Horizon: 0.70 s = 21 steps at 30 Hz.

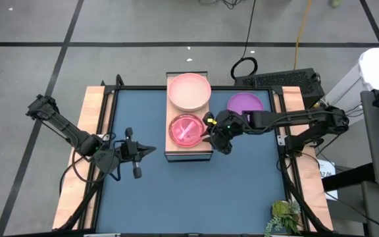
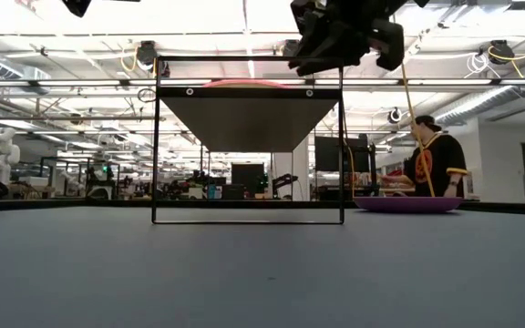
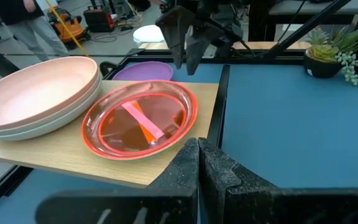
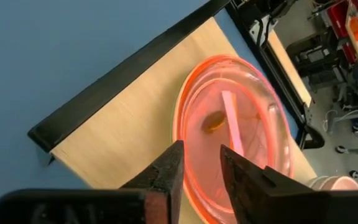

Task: Place and stack plates onto a shelf
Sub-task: Stack the purple plate on top of the pink plate on the shelf

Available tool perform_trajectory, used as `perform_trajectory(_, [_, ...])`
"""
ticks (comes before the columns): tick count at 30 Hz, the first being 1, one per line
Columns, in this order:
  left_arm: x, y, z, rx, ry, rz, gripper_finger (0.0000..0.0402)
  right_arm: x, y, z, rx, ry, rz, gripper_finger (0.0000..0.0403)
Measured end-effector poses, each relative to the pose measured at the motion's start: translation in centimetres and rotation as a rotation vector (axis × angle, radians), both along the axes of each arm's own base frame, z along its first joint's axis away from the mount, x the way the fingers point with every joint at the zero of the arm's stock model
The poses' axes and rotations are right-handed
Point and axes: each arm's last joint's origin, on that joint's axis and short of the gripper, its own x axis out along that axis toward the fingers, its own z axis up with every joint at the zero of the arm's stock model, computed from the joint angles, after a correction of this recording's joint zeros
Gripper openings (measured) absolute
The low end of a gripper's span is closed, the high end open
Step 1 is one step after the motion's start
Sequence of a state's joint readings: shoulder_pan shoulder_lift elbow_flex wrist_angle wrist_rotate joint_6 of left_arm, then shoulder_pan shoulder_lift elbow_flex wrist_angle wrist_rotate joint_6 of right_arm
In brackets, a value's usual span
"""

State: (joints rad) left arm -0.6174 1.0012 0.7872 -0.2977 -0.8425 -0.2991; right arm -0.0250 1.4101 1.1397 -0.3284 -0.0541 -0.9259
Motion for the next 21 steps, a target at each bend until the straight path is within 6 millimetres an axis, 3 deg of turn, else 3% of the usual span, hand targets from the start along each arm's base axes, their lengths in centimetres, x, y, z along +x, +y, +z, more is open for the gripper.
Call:
perform_trajectory(7, [0.0, 0.0, -0.3, -0.02, 0.018, 0.001, 0.0003, -2.8, 0.3, 2.2, 0.116, 0.005, -0.088, 0.0095])
perform_trajectory(12, [0.4, -0.3, -0.9, -0.003, 0.046, 0.002, 0.0003, -5.7, 0.1, 3.7, 0.315, -0.03, -0.338, 0.0085])
perform_trajectory(17, [1.0, -0.7, -1.6, 0.015, 0.072, 0.003, 0.0003, -8.0, -0.5, 1.6, 0.421, -0.076, -0.717, 0.008])
perform_trajectory(21, [1.4, -1.0, -1.8, 0.022, 0.069, -0.001, 0.0003, -9.3, -1.1, -1.5, 0.421, -0.047, -0.876, 0.0088])
